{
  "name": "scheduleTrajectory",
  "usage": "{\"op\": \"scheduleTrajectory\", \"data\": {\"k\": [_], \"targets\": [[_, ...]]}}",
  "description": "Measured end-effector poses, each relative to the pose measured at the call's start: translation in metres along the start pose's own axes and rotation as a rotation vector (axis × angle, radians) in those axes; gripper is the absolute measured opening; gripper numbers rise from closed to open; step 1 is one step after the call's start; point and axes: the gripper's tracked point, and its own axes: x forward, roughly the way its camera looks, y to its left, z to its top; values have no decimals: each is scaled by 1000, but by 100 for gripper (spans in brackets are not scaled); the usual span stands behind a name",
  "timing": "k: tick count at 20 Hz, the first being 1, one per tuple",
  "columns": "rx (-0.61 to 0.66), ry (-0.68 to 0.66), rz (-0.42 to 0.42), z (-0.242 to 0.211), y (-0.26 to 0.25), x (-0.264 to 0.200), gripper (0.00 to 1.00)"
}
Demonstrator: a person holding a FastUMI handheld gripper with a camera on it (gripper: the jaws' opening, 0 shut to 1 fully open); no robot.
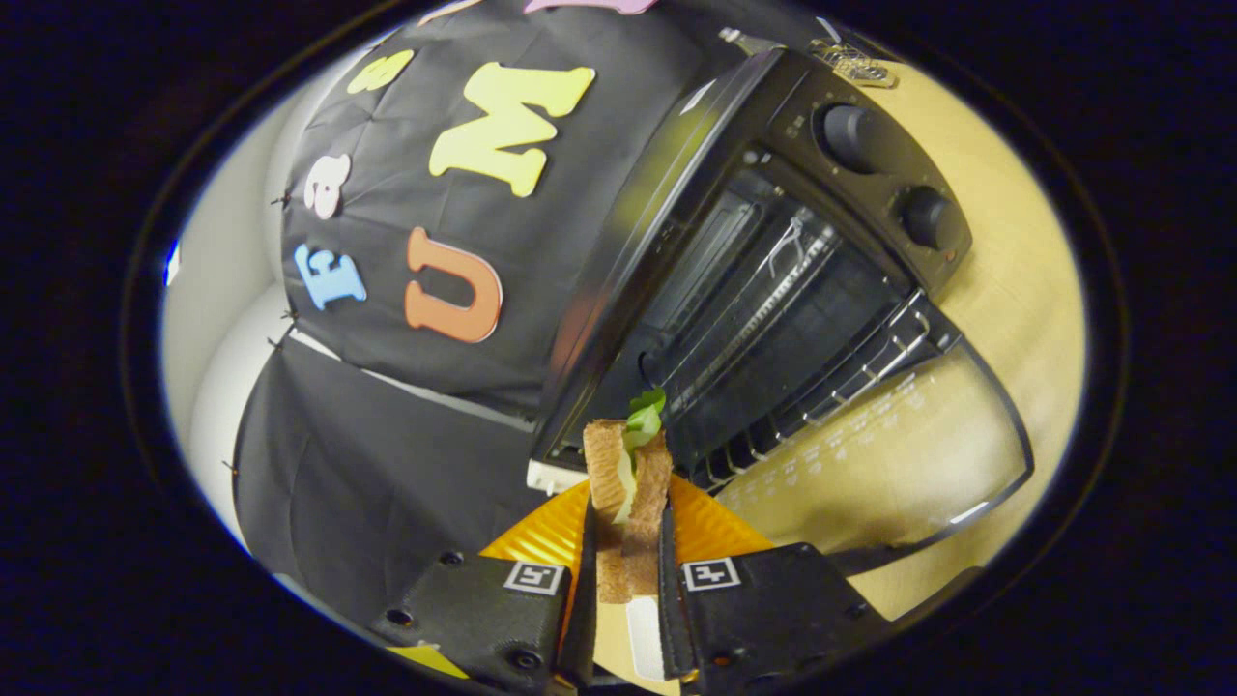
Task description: Open the toaster oven, put the food inside, and close the toaster oven door.
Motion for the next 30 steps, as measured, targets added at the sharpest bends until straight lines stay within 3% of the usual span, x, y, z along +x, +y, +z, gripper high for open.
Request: {"op": "scheduleTrajectory", "data": {"k": [5, 9, 14, 18, 21, 24, 26, 30], "targets": [[72, -145, -20, 44, -23, 38, 31], [-55, -267, -96, 60, -39, 58, 31], [68, -354, -84, 67, -53, 74, 33], [-62, -360, -151, 62, -50, 85, 36], [-199, -316, -260, 55, -51, 82, 59], [-419, -358, -435, 69, -59, 69, 86], [-508, -373, -482, 72, -56, 61, 100], [-613, -371, -514, 74, -57, 48, 100]]}}
